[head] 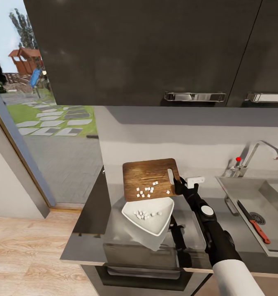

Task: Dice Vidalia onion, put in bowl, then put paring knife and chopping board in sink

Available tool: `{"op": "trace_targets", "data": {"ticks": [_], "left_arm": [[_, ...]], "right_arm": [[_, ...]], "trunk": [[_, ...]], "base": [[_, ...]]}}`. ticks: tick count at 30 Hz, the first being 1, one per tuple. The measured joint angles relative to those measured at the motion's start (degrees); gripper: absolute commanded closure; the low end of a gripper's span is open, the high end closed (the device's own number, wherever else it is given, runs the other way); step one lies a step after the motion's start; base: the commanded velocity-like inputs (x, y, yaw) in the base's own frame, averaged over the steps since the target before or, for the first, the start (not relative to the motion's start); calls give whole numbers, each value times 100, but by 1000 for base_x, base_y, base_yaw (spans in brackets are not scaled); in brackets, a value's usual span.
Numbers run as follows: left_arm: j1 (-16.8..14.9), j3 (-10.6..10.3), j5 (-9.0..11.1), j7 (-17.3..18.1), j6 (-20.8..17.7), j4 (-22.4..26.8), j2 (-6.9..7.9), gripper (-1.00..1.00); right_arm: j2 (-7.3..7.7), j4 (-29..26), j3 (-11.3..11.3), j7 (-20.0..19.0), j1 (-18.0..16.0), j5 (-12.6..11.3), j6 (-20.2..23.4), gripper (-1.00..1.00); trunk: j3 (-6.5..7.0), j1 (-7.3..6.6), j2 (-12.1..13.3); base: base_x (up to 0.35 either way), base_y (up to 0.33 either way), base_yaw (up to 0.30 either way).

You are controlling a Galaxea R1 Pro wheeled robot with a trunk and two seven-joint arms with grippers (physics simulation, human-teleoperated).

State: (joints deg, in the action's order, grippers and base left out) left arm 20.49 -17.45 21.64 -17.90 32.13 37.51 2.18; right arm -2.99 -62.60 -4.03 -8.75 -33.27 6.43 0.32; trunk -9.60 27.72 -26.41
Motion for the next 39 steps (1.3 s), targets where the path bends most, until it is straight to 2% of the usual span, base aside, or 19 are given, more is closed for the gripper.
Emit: {"op": "trace_targets", "data": {"ticks": [15,21,39], "left_arm": [[1,0,3,0,0,-42,-1,-100],[0,0,-3,-1,0,-73,-3,-100],[-7,0,-6,-1,0,-79,-2,-100]], "right_arm": [[0,48,-4,8,0,-1,-121,100],[0,46,-6,25,0,6,-361,100],[-8,46,1,35,0,12,-374,100]], "trunk": [[0,0,0],[0,0,0],[0,0,0]], "base": [[0,0,0],[0,0,0],[0,0,0]]}}
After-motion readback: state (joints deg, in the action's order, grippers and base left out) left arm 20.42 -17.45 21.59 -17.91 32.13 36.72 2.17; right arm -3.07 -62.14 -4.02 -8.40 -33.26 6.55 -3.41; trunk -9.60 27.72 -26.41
